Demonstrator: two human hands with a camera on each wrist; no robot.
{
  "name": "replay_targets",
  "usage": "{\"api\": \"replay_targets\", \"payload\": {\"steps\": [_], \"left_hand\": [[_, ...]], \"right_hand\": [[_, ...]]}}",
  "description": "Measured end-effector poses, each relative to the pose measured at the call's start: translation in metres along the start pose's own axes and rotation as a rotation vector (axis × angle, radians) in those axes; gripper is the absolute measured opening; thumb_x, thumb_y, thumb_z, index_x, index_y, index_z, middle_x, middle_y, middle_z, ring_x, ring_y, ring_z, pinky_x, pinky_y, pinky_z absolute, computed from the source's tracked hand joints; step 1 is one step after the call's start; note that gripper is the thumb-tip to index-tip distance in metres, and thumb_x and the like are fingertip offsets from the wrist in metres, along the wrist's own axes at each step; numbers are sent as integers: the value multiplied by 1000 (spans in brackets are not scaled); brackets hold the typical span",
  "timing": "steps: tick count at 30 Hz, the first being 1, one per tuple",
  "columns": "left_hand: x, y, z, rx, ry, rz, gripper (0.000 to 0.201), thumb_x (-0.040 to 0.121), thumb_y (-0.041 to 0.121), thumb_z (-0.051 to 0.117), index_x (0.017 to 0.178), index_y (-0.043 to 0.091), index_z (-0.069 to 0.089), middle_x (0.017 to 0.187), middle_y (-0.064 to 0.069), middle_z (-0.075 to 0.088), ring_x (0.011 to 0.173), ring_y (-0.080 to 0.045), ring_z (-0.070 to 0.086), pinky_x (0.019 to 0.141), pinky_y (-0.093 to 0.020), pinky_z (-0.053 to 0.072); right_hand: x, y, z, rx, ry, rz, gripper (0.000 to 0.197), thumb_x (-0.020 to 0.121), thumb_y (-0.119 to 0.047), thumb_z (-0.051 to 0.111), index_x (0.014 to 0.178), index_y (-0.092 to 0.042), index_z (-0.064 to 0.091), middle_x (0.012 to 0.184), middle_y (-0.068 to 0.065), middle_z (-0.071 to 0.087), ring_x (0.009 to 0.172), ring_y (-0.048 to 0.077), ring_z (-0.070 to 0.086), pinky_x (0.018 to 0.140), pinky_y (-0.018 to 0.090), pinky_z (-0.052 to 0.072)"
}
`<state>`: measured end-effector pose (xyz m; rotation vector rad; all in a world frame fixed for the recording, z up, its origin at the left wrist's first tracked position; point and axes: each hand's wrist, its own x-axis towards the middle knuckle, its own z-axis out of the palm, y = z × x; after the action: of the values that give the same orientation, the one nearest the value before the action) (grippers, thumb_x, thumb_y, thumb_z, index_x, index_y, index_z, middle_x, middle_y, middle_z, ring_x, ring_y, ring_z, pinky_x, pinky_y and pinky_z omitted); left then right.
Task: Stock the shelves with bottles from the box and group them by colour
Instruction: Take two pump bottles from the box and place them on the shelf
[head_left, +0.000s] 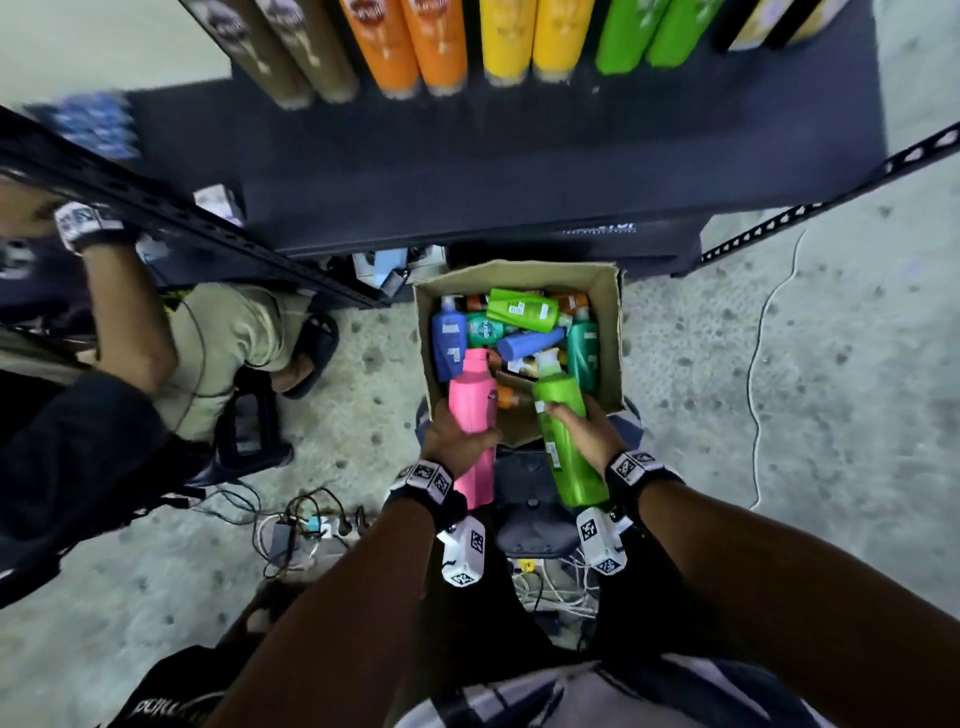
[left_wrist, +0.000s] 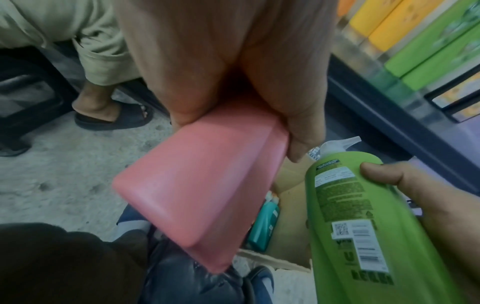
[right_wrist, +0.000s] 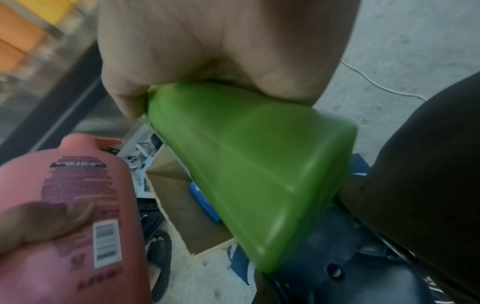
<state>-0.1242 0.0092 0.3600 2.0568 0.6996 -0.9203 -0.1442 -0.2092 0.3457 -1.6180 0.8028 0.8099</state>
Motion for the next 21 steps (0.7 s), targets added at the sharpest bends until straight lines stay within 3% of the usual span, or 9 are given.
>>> {"api": "replay_targets", "payload": {"steps": [5,8,11,14,16,19,21], "left_hand": [[-47,20,-20,-43,149,34,80,69,36,88,135,11,49,125,-13,65,113,-31,63,94,-37,52],[-66,29,-34,-146,219,69,78,69,35,88,133,13,48,120,-13,66,108,-32,65,91,-40,54],[-75,44,-51,-168,263,129,78,69,36,87,134,15,47,117,-10,67,103,-31,65,88,-38,56],[-83,59,-70,-194,318,228,75,69,31,87,130,13,48,111,-9,67,96,-29,66,83,-39,57],[-88,73,-86,-239,350,280,69,68,28,88,124,12,50,104,-7,67,91,-27,66,79,-40,57],[-100,92,-109,-313,407,367,64,68,26,88,119,18,50,97,4,62,84,-15,62,66,-20,47],[-109,104,-124,-363,445,435,61,68,24,87,115,22,49,94,8,61,80,-5,60,60,-7,42]], "right_hand": [[-43,-30,-3,-55,26,-88,78,65,-82,62,129,-37,61,120,-9,68,110,20,62,100,36,47],[-61,-52,-1,-101,22,-184,69,72,-78,65,131,-44,55,115,-11,70,101,15,65,89,29,50],[-76,-81,-2,-108,47,-314,57,66,-82,64,118,-61,50,101,-29,67,86,-9,61,71,10,44],[-89,-107,-2,-111,56,-443,51,66,-80,65,114,-68,49,94,-37,67,86,-14,63,68,3,43],[-97,-124,-2,-110,79,-539,47,69,-74,67,112,-66,51,97,-40,66,88,-16,63,70,2,44],[-111,-156,-1,-118,95,-691,53,73,-69,66,121,-54,53,99,-36,67,88,-12,64,77,6,46],[-121,-177,-1,-122,107,-777,60,73,-70,64,127,-47,52,98,-39,66,86,-15,62,72,3,42]]}}
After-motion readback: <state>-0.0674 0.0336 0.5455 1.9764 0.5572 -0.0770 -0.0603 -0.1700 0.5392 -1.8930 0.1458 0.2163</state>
